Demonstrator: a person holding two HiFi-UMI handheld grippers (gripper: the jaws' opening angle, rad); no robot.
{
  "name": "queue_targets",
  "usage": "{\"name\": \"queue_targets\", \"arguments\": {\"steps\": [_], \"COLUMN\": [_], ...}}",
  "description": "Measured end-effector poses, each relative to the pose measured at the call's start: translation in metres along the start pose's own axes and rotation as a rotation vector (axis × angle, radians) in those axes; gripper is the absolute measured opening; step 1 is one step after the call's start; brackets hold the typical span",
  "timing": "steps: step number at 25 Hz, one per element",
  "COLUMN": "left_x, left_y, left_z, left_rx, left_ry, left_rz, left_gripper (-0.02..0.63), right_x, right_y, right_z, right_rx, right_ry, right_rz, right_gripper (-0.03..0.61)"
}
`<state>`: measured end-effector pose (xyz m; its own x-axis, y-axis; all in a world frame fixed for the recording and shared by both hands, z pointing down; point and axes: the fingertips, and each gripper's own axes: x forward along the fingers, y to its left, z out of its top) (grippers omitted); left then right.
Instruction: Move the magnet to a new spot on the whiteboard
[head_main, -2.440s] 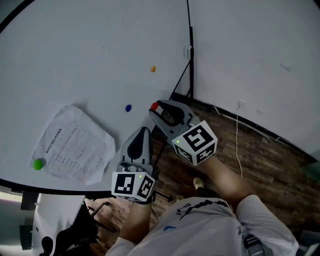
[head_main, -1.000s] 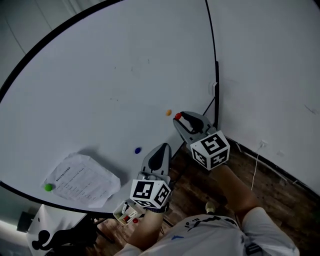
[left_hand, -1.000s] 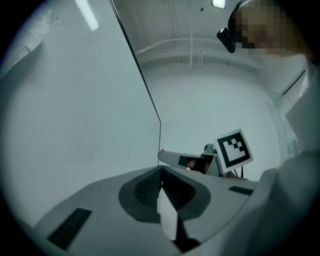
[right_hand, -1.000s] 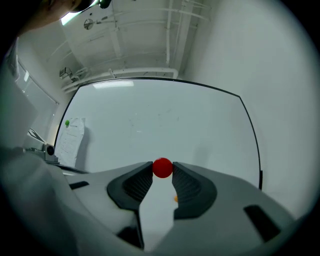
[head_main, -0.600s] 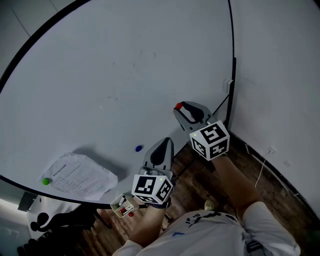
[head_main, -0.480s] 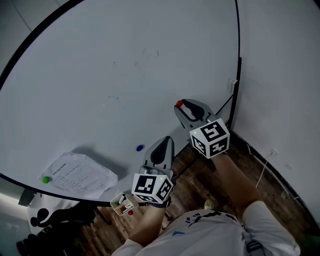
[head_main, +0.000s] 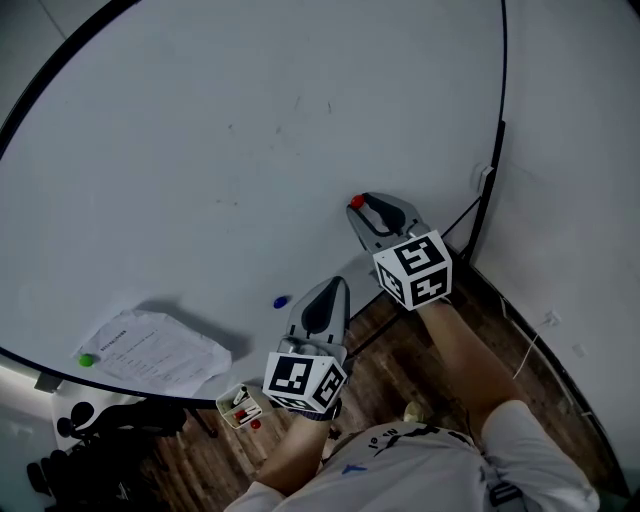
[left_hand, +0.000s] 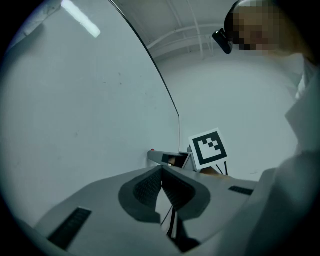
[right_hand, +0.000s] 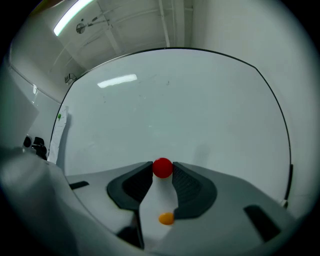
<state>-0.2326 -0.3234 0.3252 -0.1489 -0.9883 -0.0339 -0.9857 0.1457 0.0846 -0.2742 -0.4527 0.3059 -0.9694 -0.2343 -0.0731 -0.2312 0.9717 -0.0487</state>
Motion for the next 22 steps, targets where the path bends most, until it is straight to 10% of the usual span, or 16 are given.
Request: {"name": "queue_targets", "arguments": {"steps": [22], "left_x": [0.010], "left_y": [-0.004], "left_z": [-0.011], "left_rx": [-0.018], "left_ry": [0.023], "left_rz": [-0.027], "left_gripper": [0.012], "right_x": [-0.020], "right_y": [-0.002], "right_z": [0.001], "right_rx": [0.023], "right_ry": [-0.008], "right_rz": [0.006], "right_gripper": [0.135]}}
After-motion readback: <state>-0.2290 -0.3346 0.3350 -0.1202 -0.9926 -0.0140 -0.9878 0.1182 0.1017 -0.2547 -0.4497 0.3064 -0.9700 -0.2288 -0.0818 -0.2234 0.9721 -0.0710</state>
